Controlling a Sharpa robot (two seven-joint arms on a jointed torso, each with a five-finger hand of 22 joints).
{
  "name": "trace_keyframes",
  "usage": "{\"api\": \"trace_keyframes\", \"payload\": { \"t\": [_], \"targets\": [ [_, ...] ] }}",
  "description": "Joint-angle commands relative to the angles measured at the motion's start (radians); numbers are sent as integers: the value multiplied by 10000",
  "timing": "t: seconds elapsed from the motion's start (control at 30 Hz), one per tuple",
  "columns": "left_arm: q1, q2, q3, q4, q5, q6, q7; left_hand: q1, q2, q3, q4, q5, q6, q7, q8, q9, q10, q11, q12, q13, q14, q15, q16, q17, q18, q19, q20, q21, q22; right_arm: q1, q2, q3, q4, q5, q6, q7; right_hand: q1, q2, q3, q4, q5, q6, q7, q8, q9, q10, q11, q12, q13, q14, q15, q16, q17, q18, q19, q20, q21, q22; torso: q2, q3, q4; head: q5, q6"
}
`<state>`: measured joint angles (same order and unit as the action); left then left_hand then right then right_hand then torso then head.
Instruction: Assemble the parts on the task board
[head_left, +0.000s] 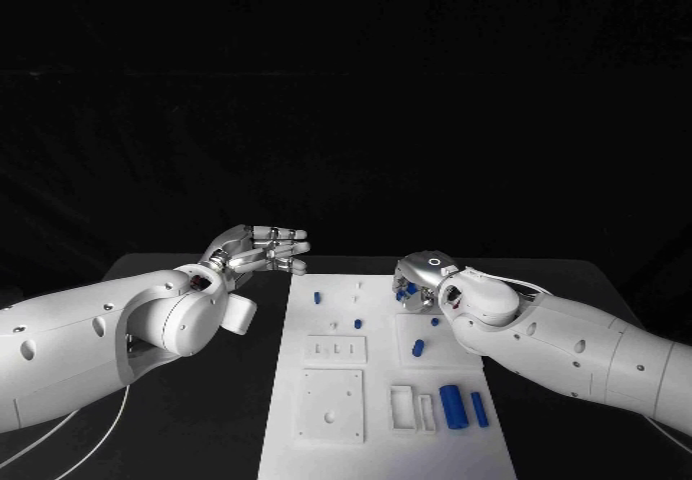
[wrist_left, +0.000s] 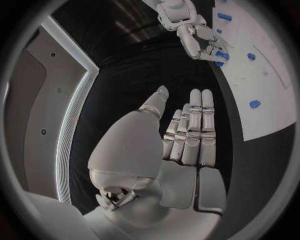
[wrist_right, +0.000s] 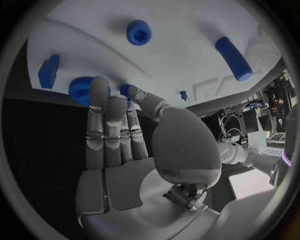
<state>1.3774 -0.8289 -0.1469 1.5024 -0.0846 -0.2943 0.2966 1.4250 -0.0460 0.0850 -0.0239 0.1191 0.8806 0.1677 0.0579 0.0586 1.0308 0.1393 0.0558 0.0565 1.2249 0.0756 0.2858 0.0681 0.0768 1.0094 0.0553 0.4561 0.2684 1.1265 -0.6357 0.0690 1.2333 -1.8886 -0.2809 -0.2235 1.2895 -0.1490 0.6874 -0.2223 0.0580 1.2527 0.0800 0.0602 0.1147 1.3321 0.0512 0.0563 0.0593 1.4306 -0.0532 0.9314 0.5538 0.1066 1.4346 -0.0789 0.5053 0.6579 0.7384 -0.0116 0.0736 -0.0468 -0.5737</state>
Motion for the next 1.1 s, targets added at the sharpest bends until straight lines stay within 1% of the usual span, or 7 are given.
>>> {"api": "trace_keyframes", "payload": {
  "t": [0.03,0.23,0.43,0.7,0.77,1.03,1.1],
  "targets": [
    [31,17,12,-6,-30,149,90,-35,11,6,-56,-59,-90,-10,20,-5,-71,6,39,14,12,-26,57,8,72,-83,-1,36,11,-5,9,0,89,-392,-538,-315,59,155,56,-33,-37,71,-5,33,42,334,-250,31,54,16,-68,8,18,40,-52,-62,85,181,10,-6,9,18,-15],
    [31,13,12,-57,-30,144,93,-27,12,0,-74,-66,-96,-17,19,-6,-84,3,39,14,7,-27,57,7,72,-91,-3,50,15,-4,3,13,396,-492,-917,-610,56,115,95,-17,-34,81,-9,37,82,342,-255,30,52,16,-72,-28,41,47,-117,-67,72,516,11,-16,28,51,-22],
    [31,10,12,-121,-30,132,99,-14,28,2,-94,-67,-108,-17,18,-6,-88,3,40,14,11,-30,59,7,72,-100,-6,65,21,-3,119,103,651,-613,-1249,-991,55,86,138,-20,-36,102,-17,36,75,348,-256,30,49,23,-81,-39,51,58,-103,-72,-13,709,13,-27,31,60,-4],
    [34,18,12,-158,-30,120,85,-6,27,-9,-127,-78,-121,-16,18,-7,-98,0,39,14,17,-34,60,6,72,-108,-11,98,37,-1,590,159,520,-669,-1420,-1341,57,83,155,-30,-44,111,-17,35,53,342,-255,28,46,21,-89,-43,58,62,-92,-81,-69,821,48,-52,54,64,21],
    [35,27,12,-158,-30,126,84,-6,26,-11,-129,-80,-124,-16,18,-7,-100,0,39,14,19,-35,61,7,72,-108,-11,101,39,-1,713,162,441,-673,-1418,-1356,57,83,155,-30,-44,111,-17,35,53,342,-255,28,46,21,-89,-43,58,62,-92,-81,-69,821,50,-38,58,50,10],
    [43,62,14,-138,-40,140,79,-6,26,-11,-129,-80,-124,-16,18,-7,-100,0,39,14,19,-35,61,7,72,-108,-11,101,39,-1,1090,167,145,-677,-1405,-1361,37,88,178,-46,-33,110,-16,36,39,339,-252,29,46,24,-87,-52,53,65,-77,-78,-153,948,91,-123,134,-18,50],
    [47,83,14,-136,-47,145,80,-6,26,-11,-129,-80,-124,-16,18,-7,-100,0,39,14,19,-35,61,7,72,-108,-11,101,39,0,1186,167,40,-677,-1404,-1353,36,88,174,-47,-32,109,-14,36,39,337,-251,29,46,24,-86,-53,53,65,-76,-77,-161,955,98,-126,133,-25,44]
  ]
}}
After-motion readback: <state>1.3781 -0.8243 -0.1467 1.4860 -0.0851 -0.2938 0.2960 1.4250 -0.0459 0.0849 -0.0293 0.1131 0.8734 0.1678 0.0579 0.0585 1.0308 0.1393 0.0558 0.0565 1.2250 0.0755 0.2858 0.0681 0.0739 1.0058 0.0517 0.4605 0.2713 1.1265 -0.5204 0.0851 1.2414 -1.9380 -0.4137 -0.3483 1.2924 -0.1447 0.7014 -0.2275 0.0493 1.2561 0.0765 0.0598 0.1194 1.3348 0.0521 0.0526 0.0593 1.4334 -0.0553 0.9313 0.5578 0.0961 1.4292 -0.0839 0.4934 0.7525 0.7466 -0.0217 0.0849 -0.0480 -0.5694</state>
